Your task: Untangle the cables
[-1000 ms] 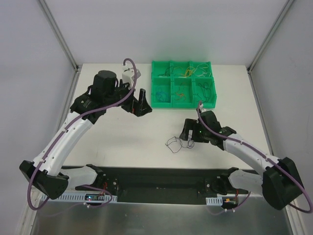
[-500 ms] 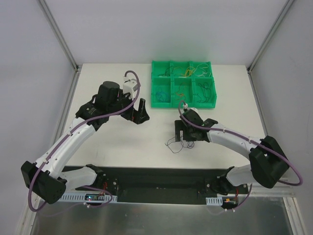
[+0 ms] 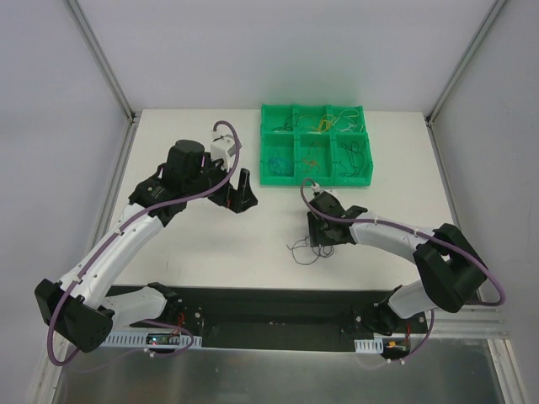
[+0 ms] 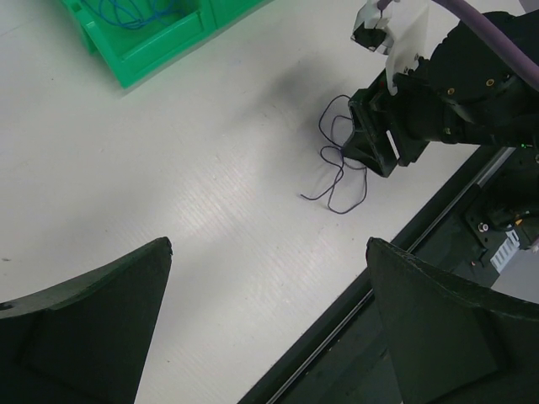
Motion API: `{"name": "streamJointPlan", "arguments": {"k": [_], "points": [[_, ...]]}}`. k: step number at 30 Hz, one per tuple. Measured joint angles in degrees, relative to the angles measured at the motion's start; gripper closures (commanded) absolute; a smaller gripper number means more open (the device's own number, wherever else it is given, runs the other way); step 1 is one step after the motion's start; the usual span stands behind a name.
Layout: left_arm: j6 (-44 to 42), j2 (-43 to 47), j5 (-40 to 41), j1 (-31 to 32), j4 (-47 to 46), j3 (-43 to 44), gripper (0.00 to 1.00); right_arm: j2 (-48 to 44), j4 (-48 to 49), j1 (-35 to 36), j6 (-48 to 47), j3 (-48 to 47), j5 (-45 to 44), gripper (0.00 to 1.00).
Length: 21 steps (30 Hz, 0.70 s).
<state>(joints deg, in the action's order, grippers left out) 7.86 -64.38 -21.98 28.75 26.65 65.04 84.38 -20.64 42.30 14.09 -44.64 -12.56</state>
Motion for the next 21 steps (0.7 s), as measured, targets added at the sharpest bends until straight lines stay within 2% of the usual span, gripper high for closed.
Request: {"name": "streamJointPlan", "arguments": {"k": [3, 5, 9, 13, 17, 21], "points": [[0.0, 0.0, 0.0, 0.0, -0.2, -0.1, 0.01, 0.0, 1.1, 0.0, -0.5, 0.6, 0.5, 0.85], [0.0, 0.0, 0.0, 0.0, -0.3, -0.1, 0.01, 0.0, 1.3, 0.0, -0.5, 0.9, 0.6, 0.99], [0.0, 0.0, 0.0, 0.0, -0.3, -0.2, 0.01, -2.1, 0.6, -0.1, -0.5, 1.1, -0.4, 0.99], [0.0, -0.2, 0.0, 0.0, -0.4, -0.2, 0.01, -9.1, -0.7, -1.9, -1.3, 0.8, -0.9, 0.99], [0.0, -0.6, 0.0, 0.0, -0.5, -0.2, 0.01, -16.5, -2.7, -8.3, -3.2, -2.4, -0.7, 0.99], [0.0, -0.9, 0.0, 0.0, -0.5, -0.3, 0.01, -19.1, -3.7, -16.4, -6.0, -9.0, -0.7, 0.99]]}}
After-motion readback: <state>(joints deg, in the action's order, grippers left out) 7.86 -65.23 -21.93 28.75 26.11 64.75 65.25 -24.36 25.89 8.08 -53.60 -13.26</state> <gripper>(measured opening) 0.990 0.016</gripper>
